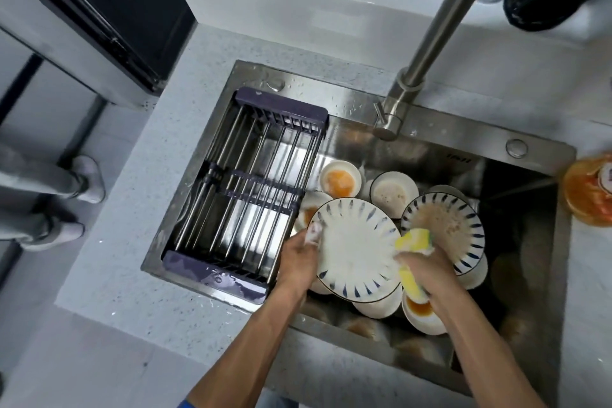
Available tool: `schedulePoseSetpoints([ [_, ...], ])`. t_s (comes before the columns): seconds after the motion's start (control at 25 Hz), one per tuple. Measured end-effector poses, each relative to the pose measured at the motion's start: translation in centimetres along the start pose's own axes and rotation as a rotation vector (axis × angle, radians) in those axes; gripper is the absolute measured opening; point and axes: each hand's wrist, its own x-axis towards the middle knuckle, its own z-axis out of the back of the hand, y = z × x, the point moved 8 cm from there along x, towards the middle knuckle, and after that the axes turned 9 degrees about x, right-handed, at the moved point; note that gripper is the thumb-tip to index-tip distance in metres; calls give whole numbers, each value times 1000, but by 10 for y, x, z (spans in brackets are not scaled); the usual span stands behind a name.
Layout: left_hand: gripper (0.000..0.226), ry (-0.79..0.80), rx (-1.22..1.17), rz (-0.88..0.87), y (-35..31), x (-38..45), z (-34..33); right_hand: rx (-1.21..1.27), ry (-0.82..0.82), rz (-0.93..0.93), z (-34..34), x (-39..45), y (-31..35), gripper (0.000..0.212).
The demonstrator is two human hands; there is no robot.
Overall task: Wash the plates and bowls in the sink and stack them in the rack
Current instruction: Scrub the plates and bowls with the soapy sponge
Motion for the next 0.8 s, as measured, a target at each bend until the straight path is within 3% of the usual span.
schedulePoseSetpoints([
  [0.08,27,-11,4,0,-3,2,2,-41,1,-17,-7,1,1,12],
  [0.24,24,6,-82,69,-11,-7,5,-15,-91,59,-16,8,27,16],
  [0.48,16,-106,-95,-33,-11,-32,44,-268,-187,416,-66,18,98,33],
  [0.8,18,-130,-180,-110,-24,-34,83,-178,-1,297,-186,61,111,37],
])
